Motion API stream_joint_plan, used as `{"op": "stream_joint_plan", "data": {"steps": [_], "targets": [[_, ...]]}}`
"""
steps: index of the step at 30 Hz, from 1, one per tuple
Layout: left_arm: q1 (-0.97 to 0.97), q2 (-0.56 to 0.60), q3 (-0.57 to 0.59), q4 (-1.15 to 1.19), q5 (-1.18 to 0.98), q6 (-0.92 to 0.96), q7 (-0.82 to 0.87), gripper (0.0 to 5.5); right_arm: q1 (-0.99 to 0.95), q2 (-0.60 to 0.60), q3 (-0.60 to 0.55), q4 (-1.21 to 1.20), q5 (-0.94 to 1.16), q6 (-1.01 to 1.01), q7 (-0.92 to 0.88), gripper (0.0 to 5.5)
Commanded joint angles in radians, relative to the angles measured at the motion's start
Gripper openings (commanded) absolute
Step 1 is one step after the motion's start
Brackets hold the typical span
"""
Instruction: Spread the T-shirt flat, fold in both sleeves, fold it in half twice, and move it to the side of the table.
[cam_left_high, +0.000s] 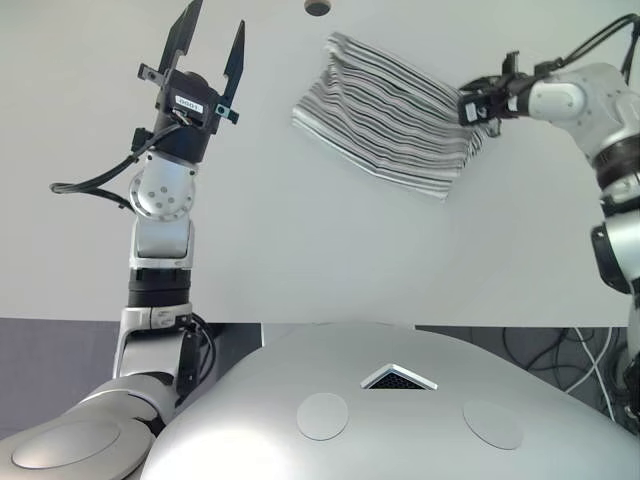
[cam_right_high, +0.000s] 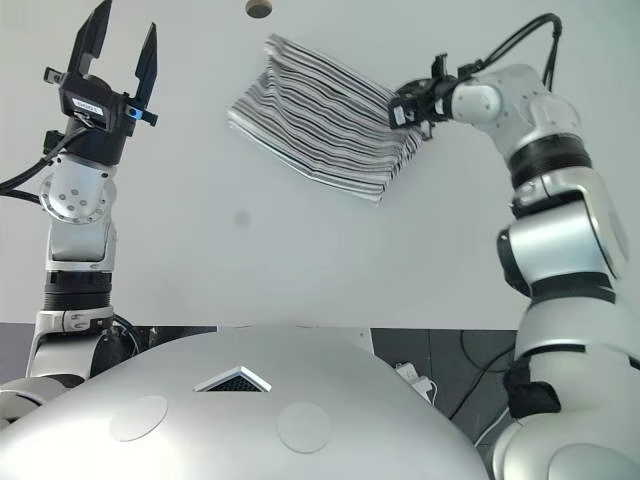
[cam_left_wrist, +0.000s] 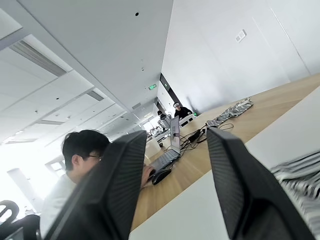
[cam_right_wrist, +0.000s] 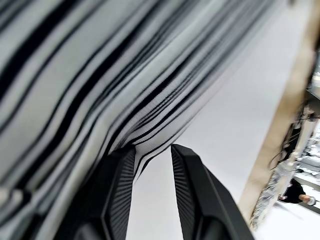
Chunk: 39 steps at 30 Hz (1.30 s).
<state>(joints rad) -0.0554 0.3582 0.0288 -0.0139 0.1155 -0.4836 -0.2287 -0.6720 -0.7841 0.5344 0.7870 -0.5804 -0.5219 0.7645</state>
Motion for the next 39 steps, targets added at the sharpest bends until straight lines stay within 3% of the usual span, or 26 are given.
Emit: {"op": "stream_joint_plan", "data": {"steps": [1,5,11,19,25,39], "targets": [[-0.042,0.033,0.003,0.009,0.046,0.023,-0.001,2.19,0.299,-0.173,-0.063,-0.556,0.231,0.24,0.331,1.36],[-0.09,0.046,-0.019,0.035,0.095,0.03,-0.007,2.19,0.437,-0.178,-0.08,-1.0,0.385,0.483,0.438,1.36],[-0.055,0.11,-0.147,0.07,0.242,-0.053,-0.071,2.19,0.513,-0.167,-0.106,-1.263,0.447,0.692,0.479,1.36],[0.046,0.268,-0.348,0.129,0.393,-0.209,-0.204,2.19,0.563,-0.184,-0.167,-1.239,0.427,0.698,0.414,1.36],[0.077,0.24,-0.456,0.172,0.453,-0.251,-0.194,2.19,0.534,-0.133,-0.129,-1.176,0.389,0.669,0.385,1.36],[0.084,0.342,-0.389,0.058,0.458,-0.311,-0.141,2.19,0.506,-0.067,-0.086,-1.006,0.307,0.593,0.352,1.36]]}}
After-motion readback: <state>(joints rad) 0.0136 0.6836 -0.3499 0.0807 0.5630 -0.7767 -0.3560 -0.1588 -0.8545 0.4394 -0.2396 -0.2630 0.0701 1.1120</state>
